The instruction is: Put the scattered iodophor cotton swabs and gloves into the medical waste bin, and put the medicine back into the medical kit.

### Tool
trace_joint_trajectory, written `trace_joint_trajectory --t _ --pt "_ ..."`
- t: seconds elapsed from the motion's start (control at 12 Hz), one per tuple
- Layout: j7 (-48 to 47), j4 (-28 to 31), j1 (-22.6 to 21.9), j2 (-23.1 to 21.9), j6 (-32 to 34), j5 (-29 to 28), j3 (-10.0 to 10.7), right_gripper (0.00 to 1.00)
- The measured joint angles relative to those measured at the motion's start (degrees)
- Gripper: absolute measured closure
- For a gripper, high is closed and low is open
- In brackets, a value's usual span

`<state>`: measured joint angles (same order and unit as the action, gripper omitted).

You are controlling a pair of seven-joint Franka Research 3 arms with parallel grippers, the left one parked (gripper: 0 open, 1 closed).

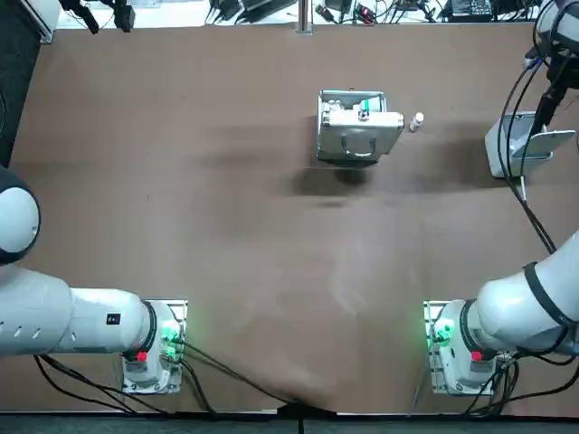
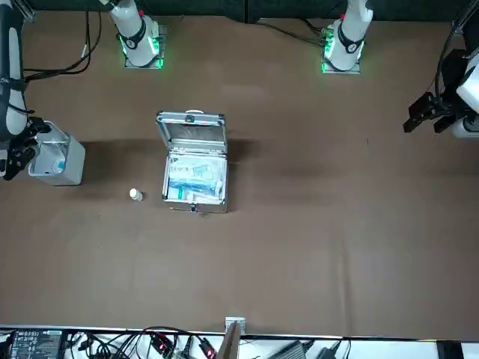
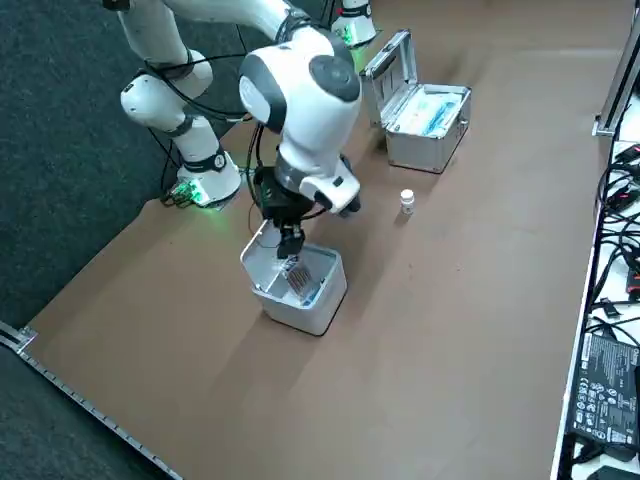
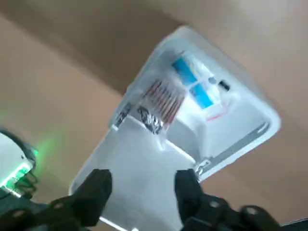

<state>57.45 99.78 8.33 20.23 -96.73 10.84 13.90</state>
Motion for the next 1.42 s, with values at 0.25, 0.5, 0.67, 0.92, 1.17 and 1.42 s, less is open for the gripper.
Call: trace_joint_trajectory --t 0.25,0.5,0.67,0.92,1.17,1.42 --pt "-0.57 -4.2 -1.8 -0.3 -0.2 -6.33 -1.86 0.0" --pt "-6.19 -5.97 -6.48 0.1 -2.3 -13.48 -2.54 0.0" --pt "-11.84 -5.94 -10.03 1.31 -6.07 -16.18 -2.68 0.0" --pt "-23.49 -5.47 -15.89 3.78 -10.44 -16.86 -2.86 0.01" --pt "-37.56 -0.21 -22.09 4.83 -19.33 -16.89 -2.9 0.02" --pt "-44.17 6.07 -24.46 4.87 -28.45 -16.89 -2.9 0.03"
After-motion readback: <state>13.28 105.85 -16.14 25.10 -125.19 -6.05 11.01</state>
